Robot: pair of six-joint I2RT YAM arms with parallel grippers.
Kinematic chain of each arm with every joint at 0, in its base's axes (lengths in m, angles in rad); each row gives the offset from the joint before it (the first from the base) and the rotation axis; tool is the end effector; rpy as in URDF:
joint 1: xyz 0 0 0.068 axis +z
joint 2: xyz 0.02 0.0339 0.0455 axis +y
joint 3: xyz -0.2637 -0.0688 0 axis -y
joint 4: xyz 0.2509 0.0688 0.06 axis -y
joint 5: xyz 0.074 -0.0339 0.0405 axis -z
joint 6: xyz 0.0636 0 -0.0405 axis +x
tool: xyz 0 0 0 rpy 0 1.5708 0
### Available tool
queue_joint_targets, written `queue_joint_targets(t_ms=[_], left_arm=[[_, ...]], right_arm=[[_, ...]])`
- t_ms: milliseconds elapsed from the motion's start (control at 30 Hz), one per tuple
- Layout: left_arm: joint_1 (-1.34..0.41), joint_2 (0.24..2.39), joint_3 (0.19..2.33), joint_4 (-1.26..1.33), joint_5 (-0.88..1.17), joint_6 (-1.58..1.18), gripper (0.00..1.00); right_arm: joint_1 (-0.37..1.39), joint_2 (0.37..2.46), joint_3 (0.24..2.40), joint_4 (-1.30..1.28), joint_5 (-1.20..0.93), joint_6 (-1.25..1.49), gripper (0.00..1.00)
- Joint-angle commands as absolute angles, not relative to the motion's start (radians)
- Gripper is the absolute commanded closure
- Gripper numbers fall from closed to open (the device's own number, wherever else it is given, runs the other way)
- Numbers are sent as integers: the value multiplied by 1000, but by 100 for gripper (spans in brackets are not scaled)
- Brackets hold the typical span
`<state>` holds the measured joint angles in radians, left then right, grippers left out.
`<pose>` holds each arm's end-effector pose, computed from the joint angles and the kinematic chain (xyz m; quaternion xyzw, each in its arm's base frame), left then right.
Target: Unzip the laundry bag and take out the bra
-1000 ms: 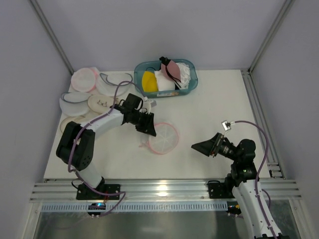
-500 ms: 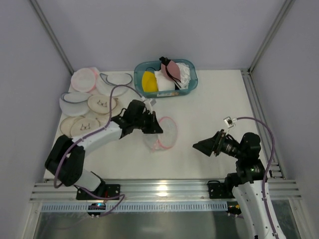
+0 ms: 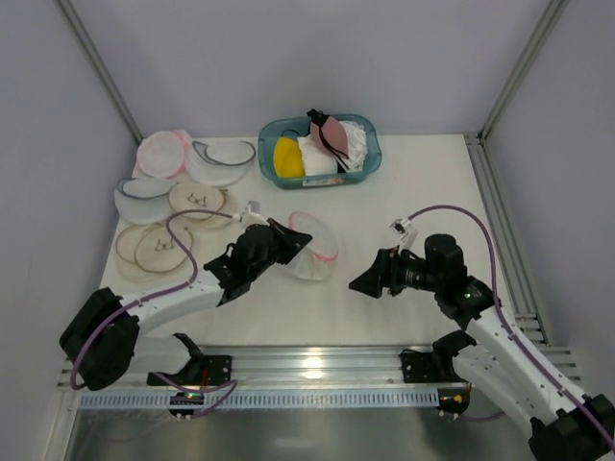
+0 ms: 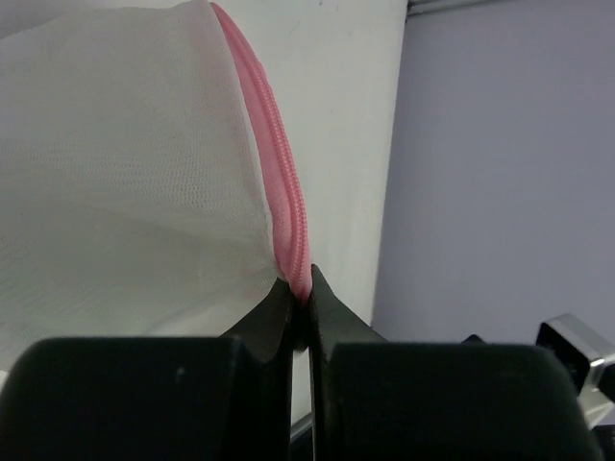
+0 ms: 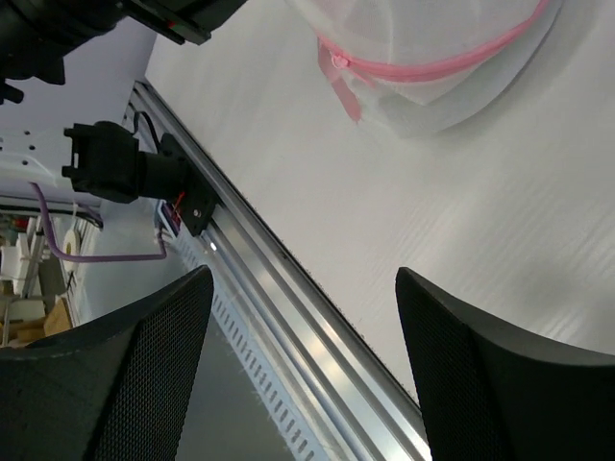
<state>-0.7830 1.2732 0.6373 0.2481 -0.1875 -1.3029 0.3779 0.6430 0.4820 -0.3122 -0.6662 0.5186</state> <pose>0.2256 -0.2078 0.2133 -0.2629 0.7853 -0.4405 0.3467 0.1496 0.1017 0.2341 -0.1135 0.8163 0.4651 0.3234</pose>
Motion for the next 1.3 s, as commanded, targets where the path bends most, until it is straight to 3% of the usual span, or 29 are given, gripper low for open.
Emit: queue_joint_targets(t_ms=[0,333,700,1000,1267], left_arm=[[-796,1226,621,386,-275,-1494,100],[-796,1164,572,368,-169,-1661,100],[-796,1190,482,498,-172,-1744,100],[-811,1256,488,630,-179,-1786,100],[-830,1278,468,658,-189,-1809,100]], right_arm=[[477,789,558,-171,-486,480,20],[534,1043,606,12,-457,443,20],[604,1115,615,239,-463,543,22],[681,1149,503,480,-408,690,22],[712,1135,453,571,-315,753,31]])
